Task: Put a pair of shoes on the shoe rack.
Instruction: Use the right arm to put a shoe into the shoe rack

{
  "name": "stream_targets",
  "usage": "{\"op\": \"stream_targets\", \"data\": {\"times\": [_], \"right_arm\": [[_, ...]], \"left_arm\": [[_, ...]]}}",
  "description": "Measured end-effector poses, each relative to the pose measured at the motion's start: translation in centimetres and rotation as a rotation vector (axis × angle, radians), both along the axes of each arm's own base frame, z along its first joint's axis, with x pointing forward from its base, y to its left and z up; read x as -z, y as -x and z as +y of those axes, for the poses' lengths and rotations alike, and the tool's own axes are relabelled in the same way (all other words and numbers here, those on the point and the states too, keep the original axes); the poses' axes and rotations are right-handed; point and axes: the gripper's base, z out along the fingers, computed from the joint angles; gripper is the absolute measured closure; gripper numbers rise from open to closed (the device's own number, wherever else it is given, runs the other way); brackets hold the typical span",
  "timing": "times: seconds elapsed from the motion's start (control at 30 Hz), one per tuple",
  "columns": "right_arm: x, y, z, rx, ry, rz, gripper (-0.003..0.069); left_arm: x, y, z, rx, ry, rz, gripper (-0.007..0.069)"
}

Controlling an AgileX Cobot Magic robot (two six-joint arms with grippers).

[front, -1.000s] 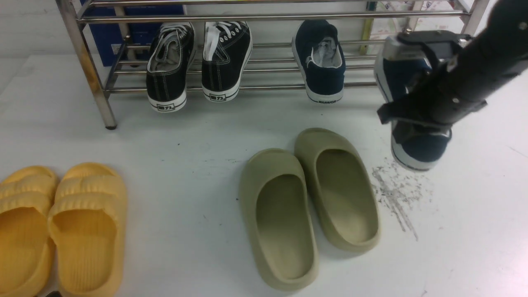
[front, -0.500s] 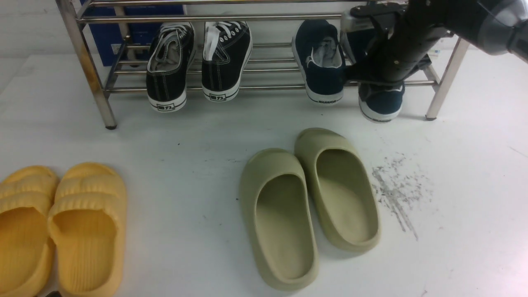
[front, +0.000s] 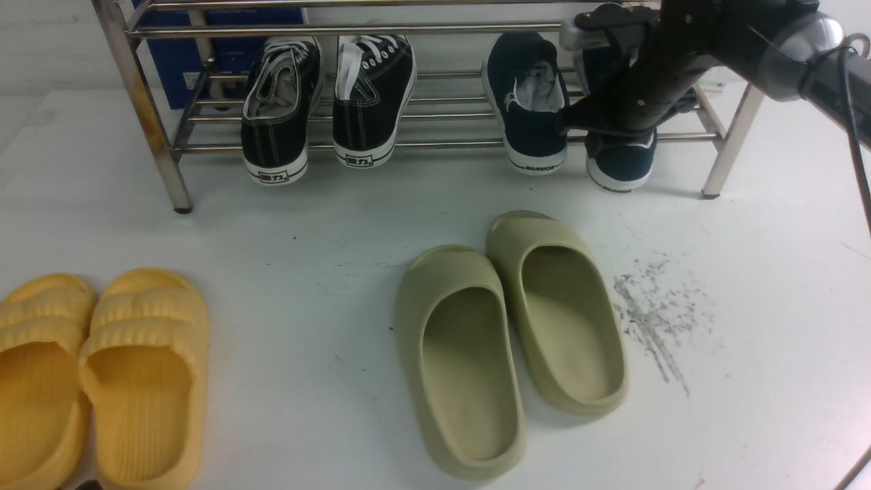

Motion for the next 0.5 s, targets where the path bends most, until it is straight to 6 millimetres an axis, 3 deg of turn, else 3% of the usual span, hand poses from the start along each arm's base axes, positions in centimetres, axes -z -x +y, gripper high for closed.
{"op": "stream_targets", "data": {"times": [0.5], "right_arm": [[-0.35, -0.62, -0.03, 0.000, 0.005, -0.082, 0.0612]], "left_arm": [[0.00, 0.00, 0.00, 0.000, 0.000, 0.000, 0.0386]]}}
